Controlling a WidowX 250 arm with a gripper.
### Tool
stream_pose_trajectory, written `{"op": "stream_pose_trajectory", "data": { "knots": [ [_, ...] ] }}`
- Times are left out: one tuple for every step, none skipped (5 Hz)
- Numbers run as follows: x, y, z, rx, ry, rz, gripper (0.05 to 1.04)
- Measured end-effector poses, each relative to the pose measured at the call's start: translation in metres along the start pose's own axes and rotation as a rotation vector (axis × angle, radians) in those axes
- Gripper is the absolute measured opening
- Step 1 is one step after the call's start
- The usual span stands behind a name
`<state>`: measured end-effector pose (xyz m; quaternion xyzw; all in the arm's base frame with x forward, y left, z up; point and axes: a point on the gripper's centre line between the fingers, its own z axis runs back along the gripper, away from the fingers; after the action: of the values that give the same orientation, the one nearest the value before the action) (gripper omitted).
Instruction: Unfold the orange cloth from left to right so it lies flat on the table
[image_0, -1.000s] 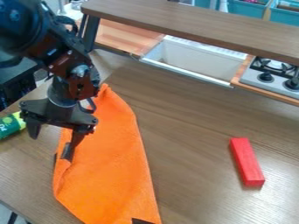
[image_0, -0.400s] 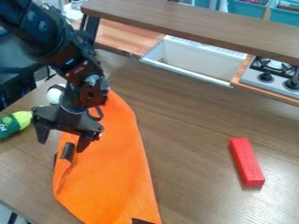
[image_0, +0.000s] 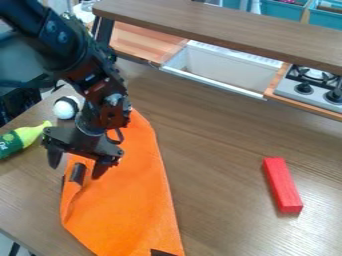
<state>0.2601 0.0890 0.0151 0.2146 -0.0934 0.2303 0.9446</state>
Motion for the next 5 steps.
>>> {"op": "stream_pose_trajectory", "data": {
  "knots": [
    [0.0010,0.0010,-0.0003,0.007,-0.006,0.005,0.999],
    [-0.0009,-0.0037,-0.0032,0.013,-0.009,-0.004,0.999],
    [-0.0012,-0.0032,-0.0035,0.015,-0.012,0.001,0.999],
    [-0.0027,-0.0033,-0.0058,0.021,-0.006,-0.003,0.999],
    [-0.0022,-0.0025,-0.0057,0.024,-0.006,-0.008,0.999]
  ]
}}
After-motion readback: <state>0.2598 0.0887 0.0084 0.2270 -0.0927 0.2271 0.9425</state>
